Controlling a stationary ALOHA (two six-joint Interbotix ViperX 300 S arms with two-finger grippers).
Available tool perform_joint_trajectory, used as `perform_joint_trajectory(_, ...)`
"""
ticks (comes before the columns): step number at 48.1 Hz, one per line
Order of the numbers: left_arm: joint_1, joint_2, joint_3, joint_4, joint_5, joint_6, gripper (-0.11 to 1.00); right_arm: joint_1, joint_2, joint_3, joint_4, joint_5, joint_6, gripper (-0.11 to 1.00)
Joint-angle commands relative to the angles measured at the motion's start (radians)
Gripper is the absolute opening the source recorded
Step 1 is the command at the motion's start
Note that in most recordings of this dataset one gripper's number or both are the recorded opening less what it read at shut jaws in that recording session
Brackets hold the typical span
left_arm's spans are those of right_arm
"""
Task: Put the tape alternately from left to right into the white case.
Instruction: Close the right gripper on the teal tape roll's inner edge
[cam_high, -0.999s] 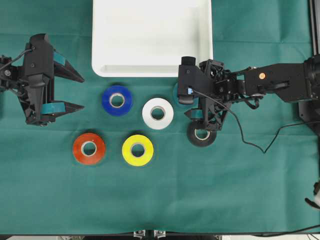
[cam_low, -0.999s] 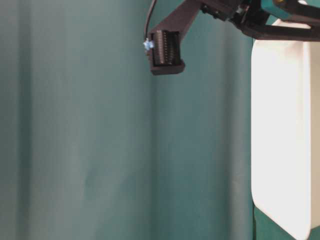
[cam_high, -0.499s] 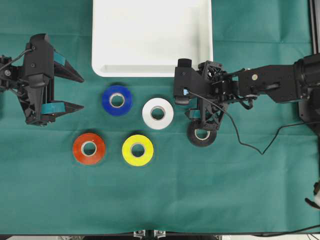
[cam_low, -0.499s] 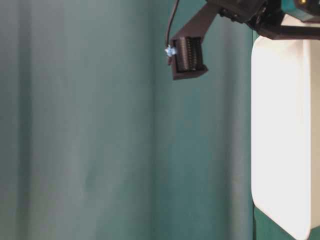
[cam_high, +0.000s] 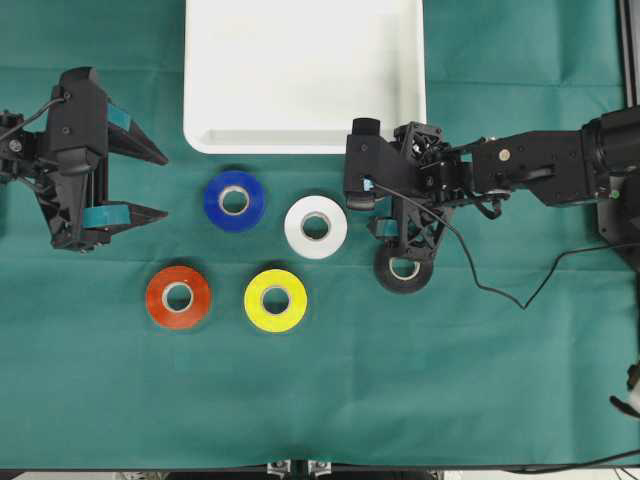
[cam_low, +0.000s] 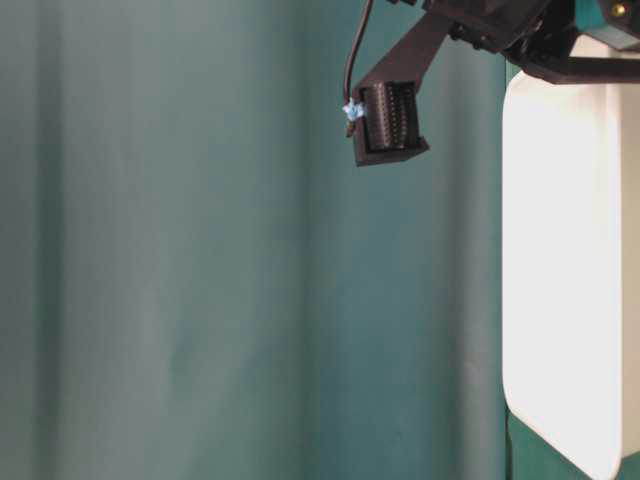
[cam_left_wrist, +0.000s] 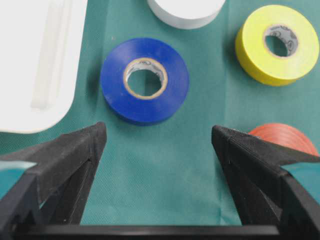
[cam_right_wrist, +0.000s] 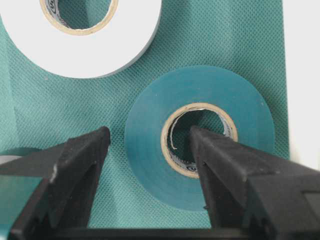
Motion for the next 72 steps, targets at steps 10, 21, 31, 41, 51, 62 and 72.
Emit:
perform_joint_trajectory(10, 0.002, -0.006, -0.018, -0.002, -0.005, -0.002, 0.62, 0.002, -0.009, -0.014, -0.008, -0.006, 0.002, 0.56)
perform_joint_trajectory(21, 0.002, -0.006, -0.018, -0.002, -0.006, -0.002, 0.62, 0.003, -0.009, -0.021, -0.015, -0.002, 0.002, 0.29)
perform_joint_trajectory(31, 0.002, -0.009, -0.02, -0.002, 0.008, -0.002, 0.62, 0.005, -0.014, -0.037, -0.017, 0.005, 0.002, 0.29)
perform_joint_trajectory(41, 0.002, -0.011, -0.018, -0.002, 0.012, -0.003, 0.62, 0.029, -0.064, -0.069, -0.011, 0.034, 0.003, 0.29)
perform_joint_trajectory(51, 0.002, -0.012, -0.02, -0.002, 0.012, -0.003, 0.62, 0.044, -0.137, -0.098, -0.011, 0.035, 0.003, 0.29)
perform_joint_trajectory(62, 0.003, -0.012, -0.02, -0.002, 0.012, -0.002, 0.62, 0.037, -0.155, -0.11, -0.04, 0.031, -0.005, 0.29)
perform_joint_trajectory(72, 0.002, -0.012, -0.021, -0.002, 0.012, -0.002, 0.62, -0.018, -0.155, -0.117, -0.106, 0.029, -0.002, 0.29)
